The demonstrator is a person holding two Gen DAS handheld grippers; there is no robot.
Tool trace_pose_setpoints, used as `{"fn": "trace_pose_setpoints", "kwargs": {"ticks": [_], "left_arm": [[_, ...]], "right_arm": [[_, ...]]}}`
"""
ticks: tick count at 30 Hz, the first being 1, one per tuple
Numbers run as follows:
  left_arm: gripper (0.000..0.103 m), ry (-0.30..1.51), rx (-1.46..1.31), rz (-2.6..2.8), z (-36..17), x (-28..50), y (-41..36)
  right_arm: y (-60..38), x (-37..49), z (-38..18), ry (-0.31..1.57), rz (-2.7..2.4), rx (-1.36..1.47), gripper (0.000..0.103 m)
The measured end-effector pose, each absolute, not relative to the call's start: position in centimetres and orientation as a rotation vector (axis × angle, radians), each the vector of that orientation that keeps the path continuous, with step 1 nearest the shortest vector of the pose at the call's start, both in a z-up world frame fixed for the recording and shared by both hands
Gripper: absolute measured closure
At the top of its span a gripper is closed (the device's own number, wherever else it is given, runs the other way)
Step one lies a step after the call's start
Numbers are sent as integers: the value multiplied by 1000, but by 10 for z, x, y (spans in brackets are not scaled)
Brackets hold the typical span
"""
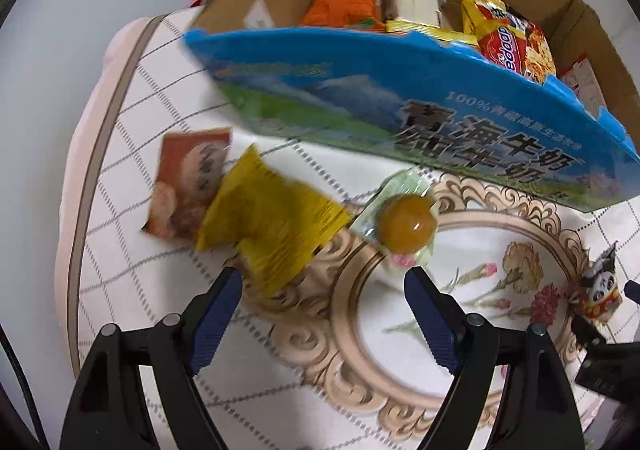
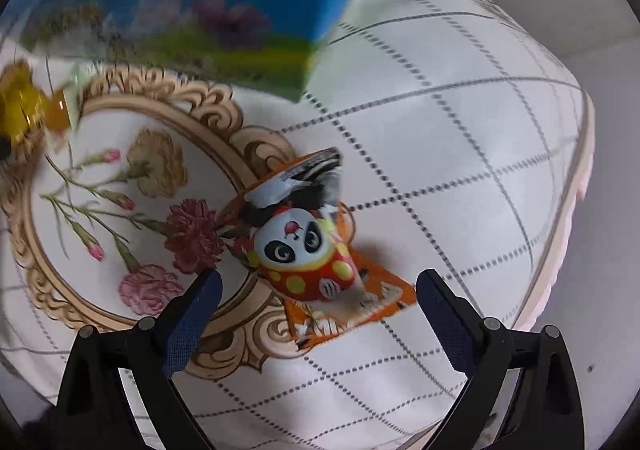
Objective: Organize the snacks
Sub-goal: 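Move both tools back over the remaining snacks on the bed, then grasp the round amber candy with the left tool while the right tool grasps the panda-print bag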
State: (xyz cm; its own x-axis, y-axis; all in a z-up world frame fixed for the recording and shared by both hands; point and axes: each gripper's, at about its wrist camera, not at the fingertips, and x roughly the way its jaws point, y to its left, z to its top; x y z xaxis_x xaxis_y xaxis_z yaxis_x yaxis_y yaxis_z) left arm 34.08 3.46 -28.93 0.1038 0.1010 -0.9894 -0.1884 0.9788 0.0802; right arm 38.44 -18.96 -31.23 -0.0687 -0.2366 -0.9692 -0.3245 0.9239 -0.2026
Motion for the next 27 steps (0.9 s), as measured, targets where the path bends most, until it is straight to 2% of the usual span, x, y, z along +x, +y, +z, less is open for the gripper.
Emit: {"fn": "trace_pose_setpoints", "kwargs": {"ticks": [4, 7, 11, 12, 17, 27], "left_arm": [[20, 1477, 7, 177, -306, 362, 17], [20, 1479, 70, 152, -315, 373, 5], [20, 1478, 144, 115, -320, 382, -12], [20, 1478, 155, 114, -321, 383, -15], [20, 1492, 181, 109, -322, 380, -25], [20, 1443, -95, 131, -276, 341, 0]], "right_arm": [[-197, 394, -332, 1691, 86, -338, 4], [-205, 399, -336, 1687, 62, -275, 11], [-214, 405, -330, 1690, 48, -117, 37], [-216, 407, -330, 1695, 47, -72, 39], [-223, 410, -334, 1724, 54, 94, 39], [-234, 407, -334, 1742, 30, 168, 35]]}}
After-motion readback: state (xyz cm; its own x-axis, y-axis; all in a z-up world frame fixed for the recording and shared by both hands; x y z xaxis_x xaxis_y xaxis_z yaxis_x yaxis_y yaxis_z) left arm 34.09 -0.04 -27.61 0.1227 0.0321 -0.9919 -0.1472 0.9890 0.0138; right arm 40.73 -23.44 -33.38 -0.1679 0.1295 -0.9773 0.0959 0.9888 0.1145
